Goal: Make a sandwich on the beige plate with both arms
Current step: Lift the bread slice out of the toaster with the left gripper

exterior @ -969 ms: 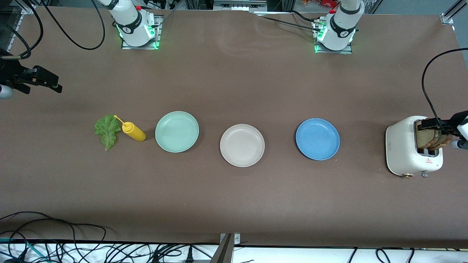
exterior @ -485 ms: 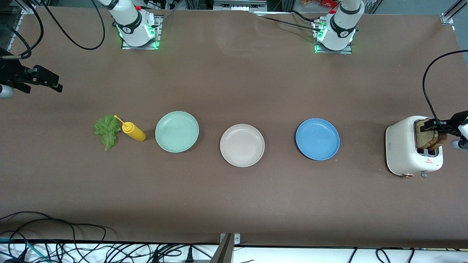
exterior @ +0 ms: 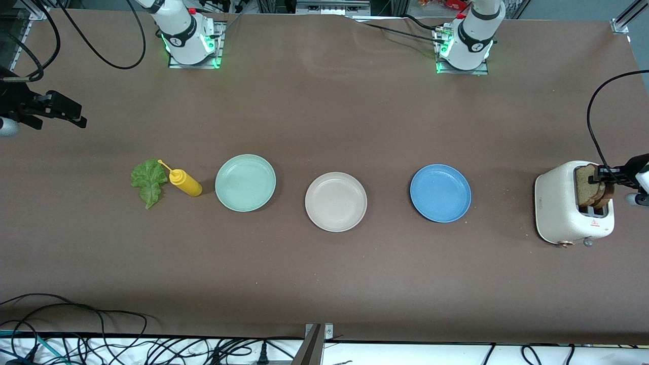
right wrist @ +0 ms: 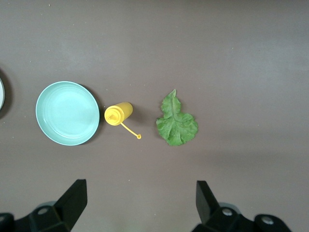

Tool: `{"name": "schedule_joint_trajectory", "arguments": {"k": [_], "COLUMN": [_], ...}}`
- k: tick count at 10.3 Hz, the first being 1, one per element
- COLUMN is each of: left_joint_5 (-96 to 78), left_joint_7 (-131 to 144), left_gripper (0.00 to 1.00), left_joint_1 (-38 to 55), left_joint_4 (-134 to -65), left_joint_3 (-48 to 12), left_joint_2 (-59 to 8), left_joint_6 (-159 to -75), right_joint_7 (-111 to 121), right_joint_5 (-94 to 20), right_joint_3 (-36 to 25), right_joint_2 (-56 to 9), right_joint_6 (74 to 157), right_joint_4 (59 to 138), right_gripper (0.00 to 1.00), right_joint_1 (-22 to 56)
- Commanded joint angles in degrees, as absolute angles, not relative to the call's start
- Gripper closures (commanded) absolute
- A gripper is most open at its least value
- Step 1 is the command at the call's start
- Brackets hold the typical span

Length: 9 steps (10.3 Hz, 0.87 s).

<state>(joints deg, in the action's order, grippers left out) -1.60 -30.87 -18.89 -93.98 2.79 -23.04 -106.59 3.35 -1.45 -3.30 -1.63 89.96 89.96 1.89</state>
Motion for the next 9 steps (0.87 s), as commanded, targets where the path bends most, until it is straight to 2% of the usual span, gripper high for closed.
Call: {"name": "schedule_joint_trajectory", "arguments": {"k": [1, 4, 9], "left_joint_5": [-1.8, -1.8, -2.8], "left_joint_7": [-34.4, -34.2, -34.2], "left_gripper": [1.0, 1.0, 1.0], "left_joint_1": [-18.5, -16.7, -15.6], "left_joint_4": [-92.2, -86.9, -82.3], "left_joint_3": [2.3, 2.2, 2.0], "left_joint_2": [-23.3, -23.3, -23.2], "left_joint_6": [-106.2, -101.6, -98.4], "right_joint_7": [3.2, 3.2, 2.8], "right_joint_5": [-2.2, -2.2, -2.2], "right_joint_3": [-3.4, -3.4, -3.4], "right_joint_2": [-1.8, -1.7, -1.6], "right_joint_6": [88.6, 88.6, 86.5], "right_joint_4": [88.6, 88.6, 88.5], "right_gripper": [0.0, 0.0, 0.0], "right_joint_1": [1.9, 1.9, 2.0]}}
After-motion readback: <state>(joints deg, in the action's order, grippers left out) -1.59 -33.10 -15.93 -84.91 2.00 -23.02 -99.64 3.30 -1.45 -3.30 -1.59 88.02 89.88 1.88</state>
